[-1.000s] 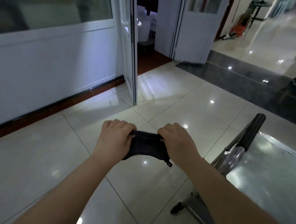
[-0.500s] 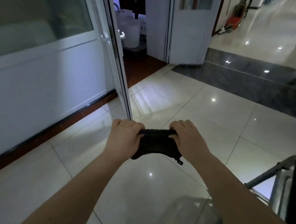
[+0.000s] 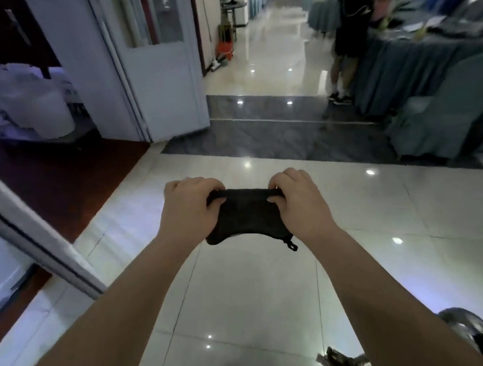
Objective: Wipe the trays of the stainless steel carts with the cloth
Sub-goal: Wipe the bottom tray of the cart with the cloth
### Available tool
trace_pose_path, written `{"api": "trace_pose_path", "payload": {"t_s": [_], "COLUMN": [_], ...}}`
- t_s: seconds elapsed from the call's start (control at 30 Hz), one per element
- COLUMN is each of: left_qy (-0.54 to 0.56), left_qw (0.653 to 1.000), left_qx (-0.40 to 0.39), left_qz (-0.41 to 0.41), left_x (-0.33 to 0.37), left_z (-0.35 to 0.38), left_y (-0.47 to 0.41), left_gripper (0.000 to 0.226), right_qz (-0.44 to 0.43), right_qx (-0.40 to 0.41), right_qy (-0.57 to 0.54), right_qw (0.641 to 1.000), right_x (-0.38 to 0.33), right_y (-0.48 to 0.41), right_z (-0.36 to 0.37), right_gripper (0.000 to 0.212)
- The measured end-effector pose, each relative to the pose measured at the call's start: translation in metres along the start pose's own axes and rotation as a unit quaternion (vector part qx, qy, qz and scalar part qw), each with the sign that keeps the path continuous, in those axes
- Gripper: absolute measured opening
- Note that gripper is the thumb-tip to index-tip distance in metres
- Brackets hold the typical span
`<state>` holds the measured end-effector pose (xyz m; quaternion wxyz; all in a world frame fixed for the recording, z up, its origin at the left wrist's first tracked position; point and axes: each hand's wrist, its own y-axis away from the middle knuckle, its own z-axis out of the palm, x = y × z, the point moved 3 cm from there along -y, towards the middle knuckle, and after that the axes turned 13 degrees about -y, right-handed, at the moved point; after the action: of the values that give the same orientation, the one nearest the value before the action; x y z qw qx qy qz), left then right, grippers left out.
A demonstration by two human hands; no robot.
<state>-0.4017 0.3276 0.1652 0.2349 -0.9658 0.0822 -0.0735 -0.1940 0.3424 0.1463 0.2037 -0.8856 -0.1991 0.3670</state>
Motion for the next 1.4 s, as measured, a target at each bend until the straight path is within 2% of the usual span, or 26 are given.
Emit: {"api": "trace_pose_path", "payload": {"t_s": [0.17, 0.37, 0.47, 0.67, 0.83, 0.93, 1.13, 1.4], "left_qy": [0.072, 0.165, 0.188, 0.247, 0.295, 0.317, 0.346, 0.338], "left_qw": [0.993, 0.963, 0.943, 0.899, 0.852, 0.802, 0.671, 0.518], "left_qx": [-0.018, -0.018, -0.007, -0.050, -0.107, -0.143, -0.195, -0.220], "left_qz": [0.091, 0.214, 0.275, 0.358, 0.420, 0.486, 0.626, 0.754], "left_x": [0.045, 0.176, 0.251, 0.399, 0.514, 0.585, 0.727, 0.866], "left_z": [0.076, 0.155, 0.189, 0.243, 0.294, 0.328, 0.361, 0.366], "left_y": [-0.152, -0.294, -0.351, -0.440, -0.486, -0.500, -0.485, -0.385], "left_gripper": [0.009, 0.010, 0.010, 0.013, 0.011, 0.008, 0.008, 0.007], "right_qz": [0.099, 0.198, 0.229, 0.279, 0.352, 0.415, 0.530, 0.626], "right_qx": [0.088, 0.187, 0.242, 0.314, 0.352, 0.369, 0.479, 0.547], "right_qy": [0.064, 0.129, 0.151, 0.188, 0.234, 0.270, 0.325, 0.326], "right_qw": [0.989, 0.953, 0.931, 0.888, 0.835, 0.786, 0.620, 0.450], "right_x": [0.086, 0.208, 0.268, 0.366, 0.445, 0.487, 0.520, 0.522], "right_y": [-0.077, -0.119, -0.126, -0.131, -0.122, -0.104, -0.055, 0.042], "right_z": [-0.041, -0.130, -0.179, -0.266, -0.322, -0.348, -0.387, -0.409], "right_gripper": [0.007, 0.011, 0.013, 0.014, 0.016, 0.015, 0.015, 0.012]}}
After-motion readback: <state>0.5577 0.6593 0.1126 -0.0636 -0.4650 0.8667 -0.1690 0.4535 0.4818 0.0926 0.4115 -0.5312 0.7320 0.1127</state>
